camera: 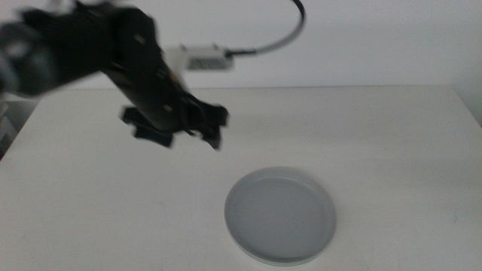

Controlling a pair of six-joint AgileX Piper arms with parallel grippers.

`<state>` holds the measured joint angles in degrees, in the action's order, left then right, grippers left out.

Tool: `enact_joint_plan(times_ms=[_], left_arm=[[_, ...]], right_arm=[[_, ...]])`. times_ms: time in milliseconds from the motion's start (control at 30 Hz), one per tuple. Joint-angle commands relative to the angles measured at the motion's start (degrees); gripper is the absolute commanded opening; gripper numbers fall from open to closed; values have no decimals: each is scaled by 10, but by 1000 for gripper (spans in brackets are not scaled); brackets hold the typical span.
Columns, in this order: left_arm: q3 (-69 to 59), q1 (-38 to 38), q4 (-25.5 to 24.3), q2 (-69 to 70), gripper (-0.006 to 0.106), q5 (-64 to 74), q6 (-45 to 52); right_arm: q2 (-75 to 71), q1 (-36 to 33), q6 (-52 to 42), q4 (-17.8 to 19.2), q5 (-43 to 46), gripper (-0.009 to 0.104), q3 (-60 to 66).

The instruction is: Stack the three bowls on top of each other.

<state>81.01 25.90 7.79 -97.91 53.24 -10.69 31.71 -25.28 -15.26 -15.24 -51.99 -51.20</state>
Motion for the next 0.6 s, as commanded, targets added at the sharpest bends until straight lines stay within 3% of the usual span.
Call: enact_joint_plan(times_ms=[0, 367, 567], left_arm=[[17, -11, -21, 69, 104, 5, -18], [17, -19, -147, 211, 104, 14, -35], [17, -19, -162, 231, 104, 12, -35]], right_arm=[[4, -1, -5, -3, 36, 55, -19], [4, -1, -5, -3, 36, 55, -19], [4, -1, -5, -3, 36, 55, -19]])
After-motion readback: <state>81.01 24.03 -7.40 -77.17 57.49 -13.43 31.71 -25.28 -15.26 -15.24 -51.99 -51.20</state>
